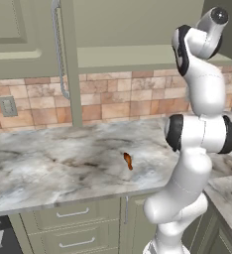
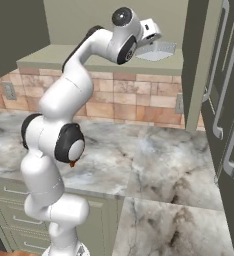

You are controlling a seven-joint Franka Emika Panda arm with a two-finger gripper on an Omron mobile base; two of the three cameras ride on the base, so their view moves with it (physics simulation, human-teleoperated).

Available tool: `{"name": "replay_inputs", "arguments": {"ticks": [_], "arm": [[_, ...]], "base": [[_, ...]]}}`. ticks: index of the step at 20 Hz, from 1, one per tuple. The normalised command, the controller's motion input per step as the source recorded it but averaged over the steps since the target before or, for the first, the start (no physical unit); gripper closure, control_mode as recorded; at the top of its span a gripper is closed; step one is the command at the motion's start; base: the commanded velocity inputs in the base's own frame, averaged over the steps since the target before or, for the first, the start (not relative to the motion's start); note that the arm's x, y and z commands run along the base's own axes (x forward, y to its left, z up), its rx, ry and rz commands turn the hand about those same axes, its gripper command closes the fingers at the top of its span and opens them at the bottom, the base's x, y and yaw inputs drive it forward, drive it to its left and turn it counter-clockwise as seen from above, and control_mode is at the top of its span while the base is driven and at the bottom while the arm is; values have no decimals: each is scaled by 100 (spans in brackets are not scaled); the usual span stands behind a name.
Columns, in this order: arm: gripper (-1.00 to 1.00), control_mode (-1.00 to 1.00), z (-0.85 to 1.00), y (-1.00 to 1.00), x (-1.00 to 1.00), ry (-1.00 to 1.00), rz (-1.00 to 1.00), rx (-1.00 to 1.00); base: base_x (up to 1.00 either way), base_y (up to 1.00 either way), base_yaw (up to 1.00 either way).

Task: Retrieve the tupperware from the cabinet, then place the raw meat into the tupperware to avoid contamination.

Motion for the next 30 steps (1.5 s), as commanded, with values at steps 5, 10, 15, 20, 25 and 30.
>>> {"name": "replay_inputs", "arguments": {"ticks": [5, 10, 15, 20, 25, 30], "arm": [[-100, -100, -29, 0, 26, 7, 6, -7], [-100, -100, -11, -2, 31, 4, 5, -3], [-100, -100, 0, -1, 42, 2, 3, 0], [-100, -100, -5, -2, 26, 11, 0, -3], [100, -100, -7, 0, 8, 10, 0, -5], [100, -100, 0, -6, 0, 1, 0, 0]], "base": [[0, 0, 0], [0, 0, 0], [0, 0, 0], [0, 0, 0], [0, 0, 0], [0, 0, 0]]}}
